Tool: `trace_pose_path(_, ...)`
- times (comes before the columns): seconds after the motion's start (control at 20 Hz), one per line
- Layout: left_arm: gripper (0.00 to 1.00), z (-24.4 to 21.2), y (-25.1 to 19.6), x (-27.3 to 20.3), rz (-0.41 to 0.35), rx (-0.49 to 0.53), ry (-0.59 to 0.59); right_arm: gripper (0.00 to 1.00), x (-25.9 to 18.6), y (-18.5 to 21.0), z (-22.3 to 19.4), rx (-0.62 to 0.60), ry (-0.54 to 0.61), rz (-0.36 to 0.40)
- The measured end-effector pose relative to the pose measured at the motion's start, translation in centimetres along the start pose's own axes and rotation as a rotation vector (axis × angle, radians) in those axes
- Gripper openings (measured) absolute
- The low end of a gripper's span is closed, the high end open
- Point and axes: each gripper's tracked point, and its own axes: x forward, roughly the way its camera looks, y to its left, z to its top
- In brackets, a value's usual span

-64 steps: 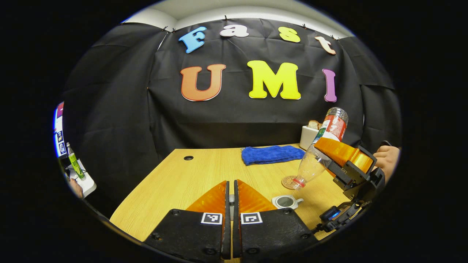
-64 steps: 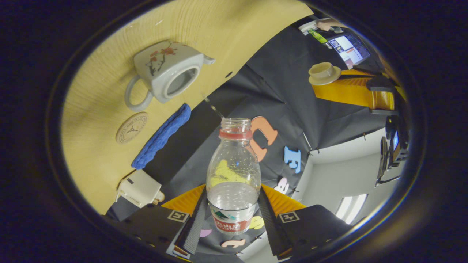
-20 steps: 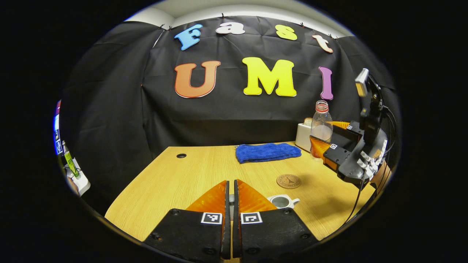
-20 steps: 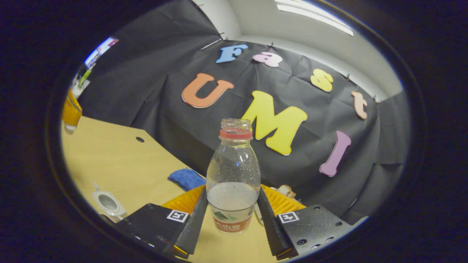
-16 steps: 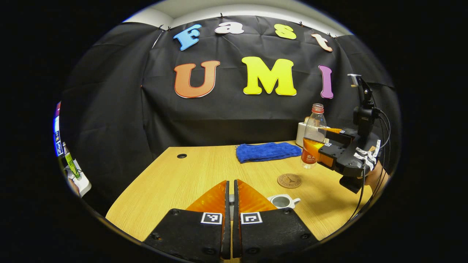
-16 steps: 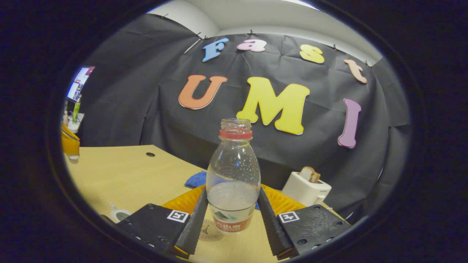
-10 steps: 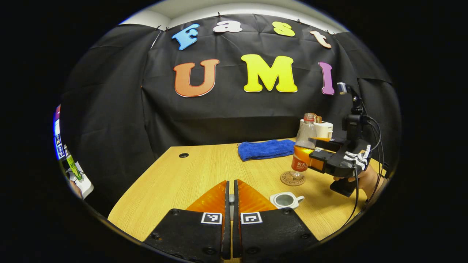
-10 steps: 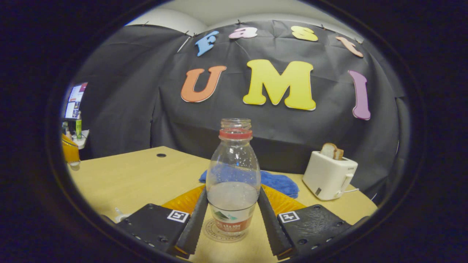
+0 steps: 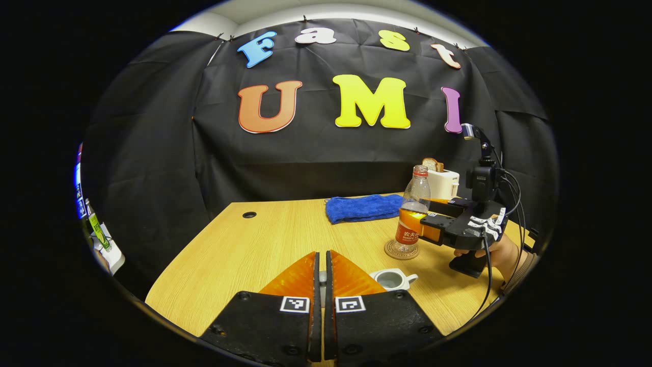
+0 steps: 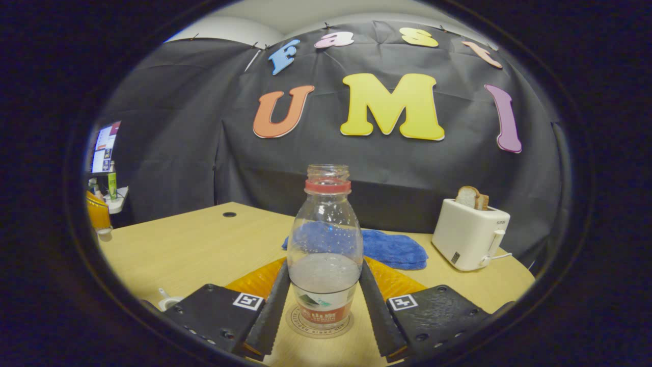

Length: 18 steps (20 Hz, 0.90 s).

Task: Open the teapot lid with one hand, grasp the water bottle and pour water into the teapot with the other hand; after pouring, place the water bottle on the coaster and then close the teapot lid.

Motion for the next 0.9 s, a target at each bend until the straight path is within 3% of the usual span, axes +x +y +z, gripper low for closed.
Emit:
trace_pose_path(0.2, 0.04, 0.0, -0.2, 0.1, -0.002, -0.001, -0.004, 0.79, 0.3, -0.1, -0.6, -0.001, 0.014, 0.004)
trace_pose_path(0.35, 0.05, -0.3, -0.2, 0.4, 0.002, 0.004, 0.007, 0.94, 0.3, -0.5, -0.6, -0.002, 0.019, 0.001)
trace_pose_path(0.9, 0.05, -0.1, -2.1, 1.2, -0.041, -0.005, -0.012, 0.96, -2.4, -2.4, 0.7, 0.018, -0.038, -0.023)
